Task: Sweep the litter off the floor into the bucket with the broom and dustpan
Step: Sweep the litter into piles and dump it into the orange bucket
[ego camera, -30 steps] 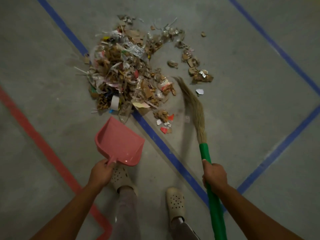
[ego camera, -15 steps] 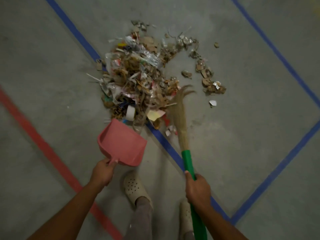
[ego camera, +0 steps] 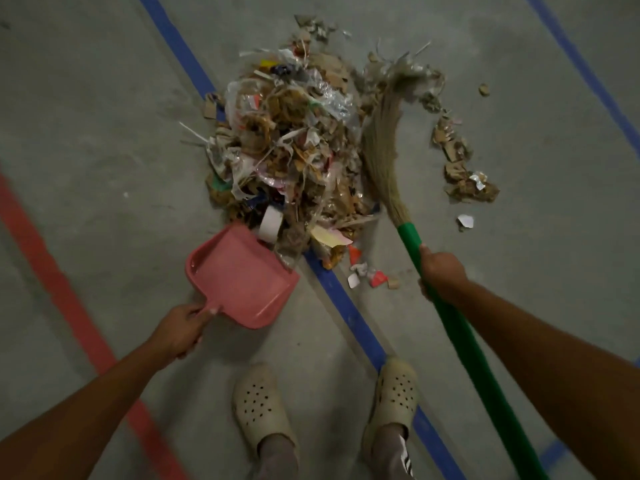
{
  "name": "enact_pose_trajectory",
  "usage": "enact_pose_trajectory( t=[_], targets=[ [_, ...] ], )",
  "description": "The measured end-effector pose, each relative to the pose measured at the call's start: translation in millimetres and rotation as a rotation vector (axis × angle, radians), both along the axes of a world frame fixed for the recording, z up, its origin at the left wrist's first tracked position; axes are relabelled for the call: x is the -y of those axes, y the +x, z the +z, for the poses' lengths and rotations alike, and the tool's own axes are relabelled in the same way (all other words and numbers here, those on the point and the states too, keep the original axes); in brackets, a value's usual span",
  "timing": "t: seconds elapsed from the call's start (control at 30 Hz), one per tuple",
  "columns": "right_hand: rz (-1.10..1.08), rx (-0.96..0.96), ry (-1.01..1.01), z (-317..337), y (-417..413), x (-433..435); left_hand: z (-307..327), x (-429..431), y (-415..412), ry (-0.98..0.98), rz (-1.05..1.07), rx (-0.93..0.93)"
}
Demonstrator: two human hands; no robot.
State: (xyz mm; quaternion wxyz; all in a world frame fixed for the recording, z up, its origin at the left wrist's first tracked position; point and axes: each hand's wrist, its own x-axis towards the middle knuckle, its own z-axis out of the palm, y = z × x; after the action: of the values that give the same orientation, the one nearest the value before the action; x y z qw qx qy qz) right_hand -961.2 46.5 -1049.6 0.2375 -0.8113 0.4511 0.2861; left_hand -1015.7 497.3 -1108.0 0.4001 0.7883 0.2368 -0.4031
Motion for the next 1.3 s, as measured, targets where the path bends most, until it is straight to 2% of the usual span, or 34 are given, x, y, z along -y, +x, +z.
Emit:
enact_pose_trajectory(
  t=[0.17,0.4,0.47,0.6,0.7,0.83,0.9,1.07,1.3],
  targets=[
    [0.196,0.018,0.071,-46.8,-11.3,-15.4,-37.3,29.5,13.5,-0.049,-0.043,0.011],
    [0.499,-0.037,0.053,-37.8,-84.5,-16.6,-47.6,108.8,51.2,-0.116,0.014,0.103],
    [0.474,-0.014,0.034,-27.1,-97.8,-4.8,-44.6,119.2,53.7,-0.122,0.052,0.086],
    [0.283,0.050,0.030,-12.9,-106.3,19.3,-38.9,120.3,47.8,-0.076,0.110,-0.001],
    [0.137,0.055,0.061,-14.2,-83.4,25.1,-44.4,111.8,49.9,-0.032,0.139,-0.071],
    [-0.186,0.024,0.184,-38.6,-33.9,13.1,-59.8,106.8,59.6,0.009,0.137,-0.102],
    [-0.160,0.056,0.239,-52.4,-15.0,-1.9,-61.7,113.3,65.3,0.034,0.101,-0.085],
    [0.063,0.041,0.332,-58.7,-0.3,-47.9,-54.9,130.5,83.3,0.012,0.071,-0.020],
    [0.189,-0.040,0.411,-12.0,-35.3,-42.7,-14.1,147.1,93.8,-0.080,0.120,0.058]
  ],
)
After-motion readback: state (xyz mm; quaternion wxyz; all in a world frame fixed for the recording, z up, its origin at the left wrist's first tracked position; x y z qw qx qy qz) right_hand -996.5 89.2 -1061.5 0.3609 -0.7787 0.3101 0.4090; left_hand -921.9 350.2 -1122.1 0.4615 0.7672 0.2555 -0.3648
